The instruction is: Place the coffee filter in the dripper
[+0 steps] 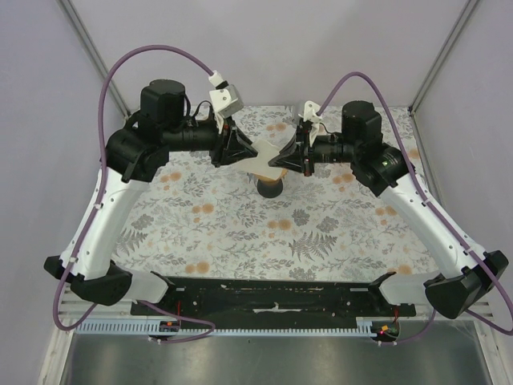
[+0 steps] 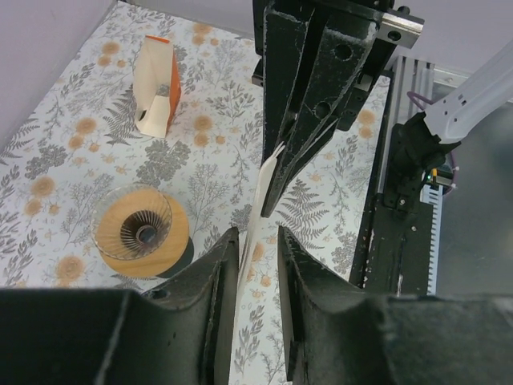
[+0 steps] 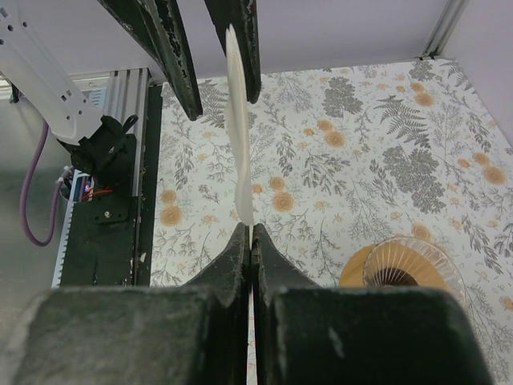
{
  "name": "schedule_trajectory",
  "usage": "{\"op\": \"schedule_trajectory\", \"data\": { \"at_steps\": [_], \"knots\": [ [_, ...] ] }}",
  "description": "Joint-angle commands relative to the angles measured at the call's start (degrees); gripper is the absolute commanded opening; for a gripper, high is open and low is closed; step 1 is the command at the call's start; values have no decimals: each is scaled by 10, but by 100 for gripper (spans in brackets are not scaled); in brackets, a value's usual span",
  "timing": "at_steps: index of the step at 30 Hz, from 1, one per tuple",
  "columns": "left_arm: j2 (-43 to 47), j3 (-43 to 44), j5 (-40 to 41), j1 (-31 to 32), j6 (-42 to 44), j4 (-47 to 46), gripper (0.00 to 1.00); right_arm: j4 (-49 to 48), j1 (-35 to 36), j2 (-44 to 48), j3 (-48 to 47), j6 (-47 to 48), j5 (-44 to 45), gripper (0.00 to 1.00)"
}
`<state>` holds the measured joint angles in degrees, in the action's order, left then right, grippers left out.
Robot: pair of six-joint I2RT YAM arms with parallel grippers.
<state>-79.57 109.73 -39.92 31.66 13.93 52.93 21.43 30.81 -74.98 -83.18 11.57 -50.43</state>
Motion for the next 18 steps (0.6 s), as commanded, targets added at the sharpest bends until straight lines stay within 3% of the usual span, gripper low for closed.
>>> {"op": "schedule_trajectory", "data": {
  "at_steps": [1, 7, 10, 15, 18],
  "knots": [
    [3, -3, -38, 3, -43, -39, 28, -15, 2, 4, -1, -10, 12, 0],
    [-4, -13, -78, 4, -47, -38, 16, -15, 2, 6, 3, -12, 21, 0],
    [-8, -20, -73, 8, -39, -39, 15, -13, 2, 5, 0, -10, 8, 0],
    [2, -19, 15, 9, -8, -33, 35, -10, 3, 21, 15, 24, -62, 0],
    [0, -26, 37, 9, 4, -34, 35, -9, 8, 28, 22, 35, -74, 0]
  ]
}}
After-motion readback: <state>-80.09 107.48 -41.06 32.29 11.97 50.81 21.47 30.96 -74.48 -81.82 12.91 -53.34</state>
